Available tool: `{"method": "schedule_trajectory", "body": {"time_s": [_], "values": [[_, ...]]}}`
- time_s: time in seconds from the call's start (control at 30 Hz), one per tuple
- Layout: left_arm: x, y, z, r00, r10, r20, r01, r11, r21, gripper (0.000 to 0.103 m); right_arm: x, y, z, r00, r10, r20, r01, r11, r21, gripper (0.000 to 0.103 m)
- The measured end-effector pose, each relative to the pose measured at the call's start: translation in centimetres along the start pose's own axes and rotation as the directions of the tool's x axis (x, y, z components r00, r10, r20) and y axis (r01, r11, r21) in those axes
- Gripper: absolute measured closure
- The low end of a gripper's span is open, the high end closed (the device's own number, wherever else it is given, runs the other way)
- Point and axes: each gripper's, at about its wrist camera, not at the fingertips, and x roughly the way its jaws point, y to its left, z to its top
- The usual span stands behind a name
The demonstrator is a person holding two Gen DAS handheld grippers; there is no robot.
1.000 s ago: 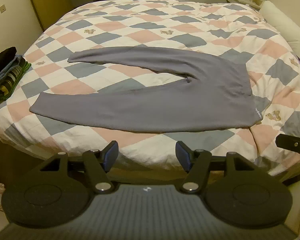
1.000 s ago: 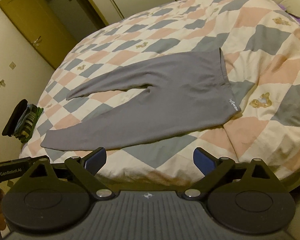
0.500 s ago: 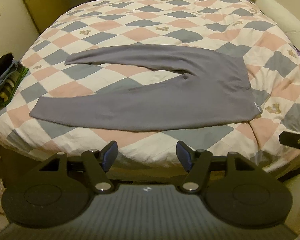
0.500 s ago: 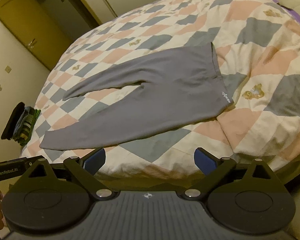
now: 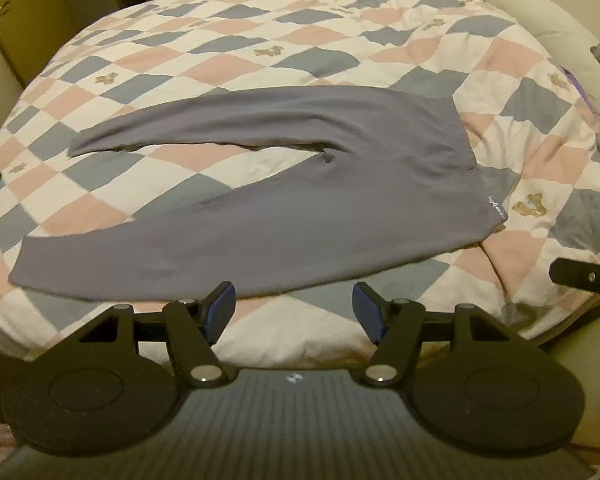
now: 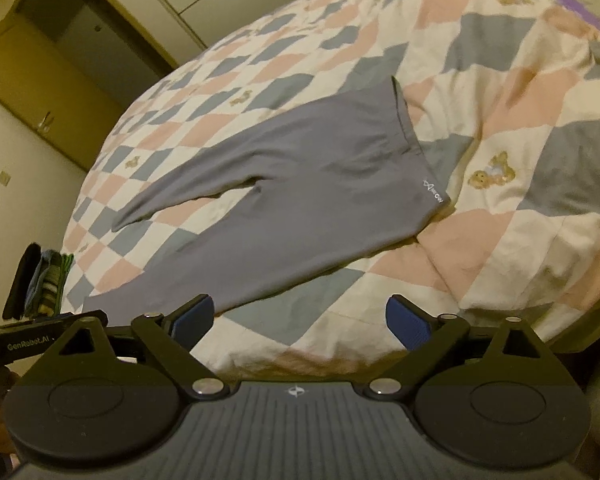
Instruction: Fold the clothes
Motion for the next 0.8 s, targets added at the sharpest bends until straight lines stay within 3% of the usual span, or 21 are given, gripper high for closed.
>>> {"method": "schedule_trajectory", "body": {"time_s": [0.07, 0.13, 0.23, 0.27, 0.47, 0.6, 0.8], "values": [[1.8, 0.5, 1.2, 1.000, -0.022, 0.010, 0.022, 1.000, 0.020, 0.042, 1.1, -0.4, 0.6, 1.000, 0.003, 0.002, -0.003, 1.000, 0.010, 0.020], [4.1, 1.2, 2.6, 0.999, -0.046, 0.016, 0.046, 0.998, 0.042, 0.049, 2.6, -0.6, 1.6, 1.000, 0.009, 0.002, -0.009, 1.000, 0.004, 0.040], [9.1, 2.4, 5.7, 0.997, -0.074, -0.020, 0.076, 0.995, 0.068, 0.060, 5.6, -0.9, 3.7, 1.000, 0.016, -0.015, -0.016, 1.000, -0.003, 0.062], [10.9, 2.7, 6.8, 0.996, -0.078, -0.039, 0.081, 0.994, 0.073, 0.060, 6.9, -1.1, 4.6, 1.000, 0.016, -0.026, -0.016, 1.000, 0.002, 0.064], [20.5, 4.8, 13.7, 0.990, -0.125, -0.067, 0.131, 0.986, 0.104, 0.060, 16.0, -1.9, 10.4, 0.995, -0.022, -0.095, 0.025, 0.999, 0.030, 0.065], [25.5, 5.4, 17.5, 0.986, -0.159, -0.056, 0.166, 0.969, 0.180, 0.061, 22.0, -2.5, 14.1, 0.993, -0.042, -0.110, 0.047, 0.998, 0.049, 0.063], [30.0, 5.0, 22.7, 0.960, -0.281, -0.010, 0.271, 0.914, 0.303, 0.062, 28.5, -3.3, 18.8, 0.996, -0.030, -0.084, 0.030, 1.000, -0.008, 0.063]]}}
